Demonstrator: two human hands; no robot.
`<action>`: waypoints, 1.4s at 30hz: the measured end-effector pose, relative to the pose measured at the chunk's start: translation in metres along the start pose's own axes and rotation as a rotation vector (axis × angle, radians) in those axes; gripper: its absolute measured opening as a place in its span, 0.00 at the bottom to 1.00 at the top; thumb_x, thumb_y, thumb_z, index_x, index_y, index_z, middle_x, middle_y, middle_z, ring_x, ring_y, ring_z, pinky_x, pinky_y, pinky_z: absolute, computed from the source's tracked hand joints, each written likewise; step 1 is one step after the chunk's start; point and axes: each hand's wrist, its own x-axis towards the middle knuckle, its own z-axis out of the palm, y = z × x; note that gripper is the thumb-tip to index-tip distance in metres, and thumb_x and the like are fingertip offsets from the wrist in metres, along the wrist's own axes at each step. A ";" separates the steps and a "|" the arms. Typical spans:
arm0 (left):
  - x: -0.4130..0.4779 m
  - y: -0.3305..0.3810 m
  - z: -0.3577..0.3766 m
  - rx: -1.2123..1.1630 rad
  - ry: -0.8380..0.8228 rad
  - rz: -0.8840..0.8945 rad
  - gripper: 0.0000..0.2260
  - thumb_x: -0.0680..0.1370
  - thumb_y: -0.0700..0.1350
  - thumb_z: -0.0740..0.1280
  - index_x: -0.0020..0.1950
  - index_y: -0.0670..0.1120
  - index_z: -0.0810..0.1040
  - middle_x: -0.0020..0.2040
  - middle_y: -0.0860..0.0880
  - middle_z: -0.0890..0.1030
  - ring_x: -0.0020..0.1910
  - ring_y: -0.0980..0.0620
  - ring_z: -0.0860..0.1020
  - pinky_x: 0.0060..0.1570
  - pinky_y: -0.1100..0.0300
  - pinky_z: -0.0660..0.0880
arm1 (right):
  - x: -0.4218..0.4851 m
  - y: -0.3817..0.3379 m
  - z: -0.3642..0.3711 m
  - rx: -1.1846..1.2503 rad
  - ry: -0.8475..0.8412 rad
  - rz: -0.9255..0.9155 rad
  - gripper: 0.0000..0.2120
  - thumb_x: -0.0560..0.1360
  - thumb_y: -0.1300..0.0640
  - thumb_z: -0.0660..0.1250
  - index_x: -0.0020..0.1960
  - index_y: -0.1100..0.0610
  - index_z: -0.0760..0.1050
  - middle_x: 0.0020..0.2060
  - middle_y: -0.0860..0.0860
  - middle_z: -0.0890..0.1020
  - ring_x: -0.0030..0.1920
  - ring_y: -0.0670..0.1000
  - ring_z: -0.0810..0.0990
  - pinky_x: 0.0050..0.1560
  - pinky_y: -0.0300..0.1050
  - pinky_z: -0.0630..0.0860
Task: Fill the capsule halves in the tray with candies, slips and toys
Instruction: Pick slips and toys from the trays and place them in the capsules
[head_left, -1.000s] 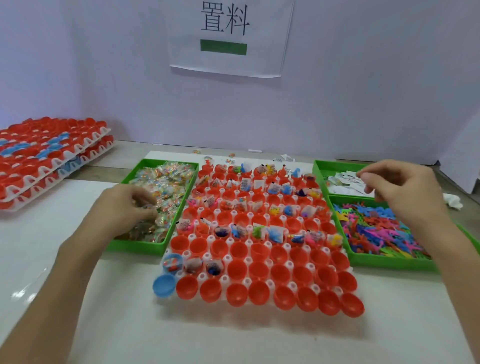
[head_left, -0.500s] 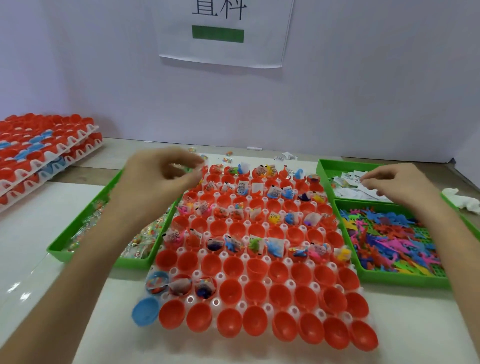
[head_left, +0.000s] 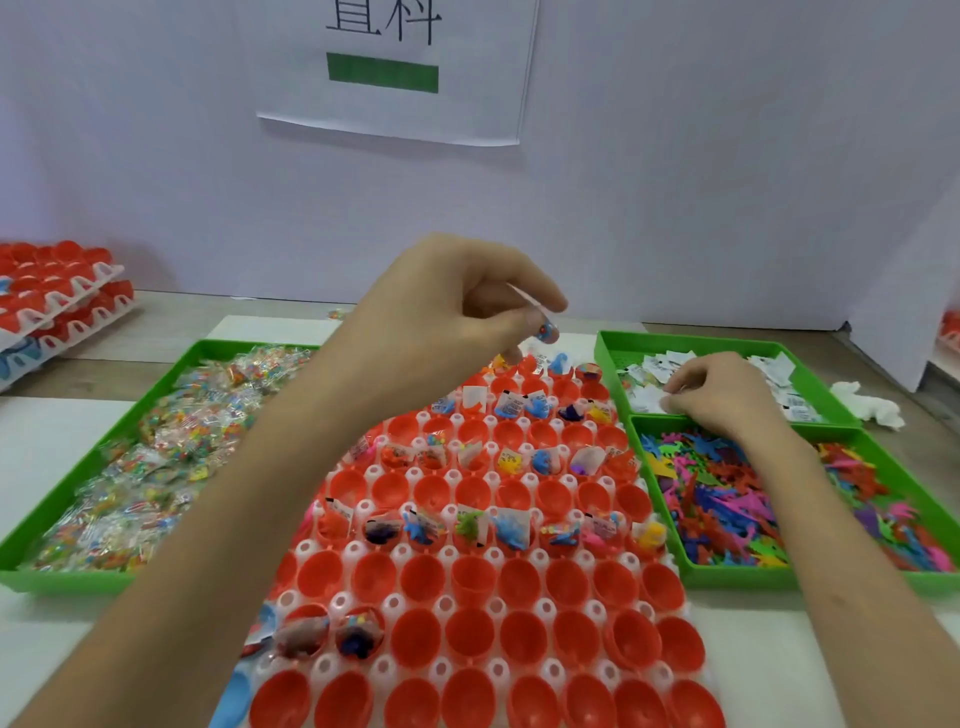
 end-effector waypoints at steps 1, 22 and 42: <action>-0.001 -0.002 -0.001 -0.007 0.000 -0.012 0.08 0.80 0.39 0.69 0.54 0.49 0.85 0.41 0.56 0.87 0.40 0.59 0.85 0.41 0.67 0.80 | 0.000 0.000 -0.001 0.023 0.015 -0.006 0.12 0.70 0.61 0.77 0.34 0.49 0.79 0.36 0.46 0.81 0.37 0.44 0.77 0.38 0.40 0.68; -0.009 -0.010 0.010 -0.129 -0.014 -0.155 0.08 0.79 0.38 0.69 0.50 0.50 0.85 0.41 0.58 0.87 0.40 0.60 0.84 0.43 0.72 0.76 | -0.005 -0.022 -0.050 0.355 0.188 -0.231 0.07 0.75 0.54 0.72 0.39 0.52 0.83 0.32 0.45 0.83 0.30 0.41 0.79 0.35 0.41 0.70; -0.008 -0.013 0.008 -0.139 -0.013 -0.159 0.08 0.79 0.40 0.70 0.49 0.52 0.86 0.42 0.54 0.87 0.40 0.58 0.85 0.43 0.70 0.78 | 0.003 -0.002 -0.027 0.100 0.072 -0.109 0.05 0.75 0.51 0.75 0.41 0.52 0.84 0.38 0.46 0.84 0.39 0.42 0.78 0.37 0.38 0.69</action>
